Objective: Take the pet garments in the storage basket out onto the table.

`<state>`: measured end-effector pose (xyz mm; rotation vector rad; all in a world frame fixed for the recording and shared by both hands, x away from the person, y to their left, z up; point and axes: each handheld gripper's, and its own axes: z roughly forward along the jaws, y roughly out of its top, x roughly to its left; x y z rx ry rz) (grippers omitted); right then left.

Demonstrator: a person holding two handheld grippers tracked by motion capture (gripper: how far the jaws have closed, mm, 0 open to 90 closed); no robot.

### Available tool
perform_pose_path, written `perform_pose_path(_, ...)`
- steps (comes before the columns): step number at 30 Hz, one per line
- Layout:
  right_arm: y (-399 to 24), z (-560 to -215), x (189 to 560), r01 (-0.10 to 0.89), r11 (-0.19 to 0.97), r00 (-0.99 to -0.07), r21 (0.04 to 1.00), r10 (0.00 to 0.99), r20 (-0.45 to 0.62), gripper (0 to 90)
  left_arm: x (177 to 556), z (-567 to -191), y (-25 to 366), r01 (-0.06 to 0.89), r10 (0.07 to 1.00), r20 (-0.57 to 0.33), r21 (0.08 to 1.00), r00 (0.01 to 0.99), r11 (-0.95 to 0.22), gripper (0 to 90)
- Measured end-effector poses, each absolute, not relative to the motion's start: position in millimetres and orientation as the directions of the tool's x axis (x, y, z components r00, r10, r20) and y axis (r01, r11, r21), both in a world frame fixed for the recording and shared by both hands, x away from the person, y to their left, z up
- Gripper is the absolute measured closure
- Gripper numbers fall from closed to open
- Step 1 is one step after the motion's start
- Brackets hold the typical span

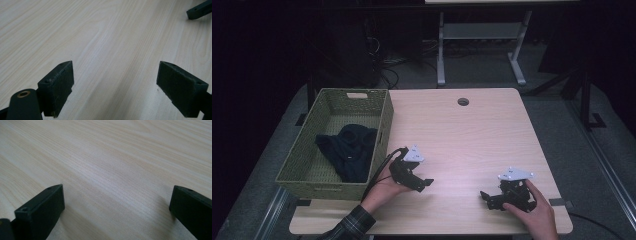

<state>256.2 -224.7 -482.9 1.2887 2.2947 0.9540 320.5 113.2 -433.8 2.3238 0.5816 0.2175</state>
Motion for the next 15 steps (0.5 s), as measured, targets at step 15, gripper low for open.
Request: perform_pose_path(15,-224.8,-483.0,256.2,0.618,0.363,-0.532,0.697,0.846,0.03,0.0,321.2,-410.9,114.6,0.327,0.467,-0.002,0.717,0.884,-0.615,13.8)
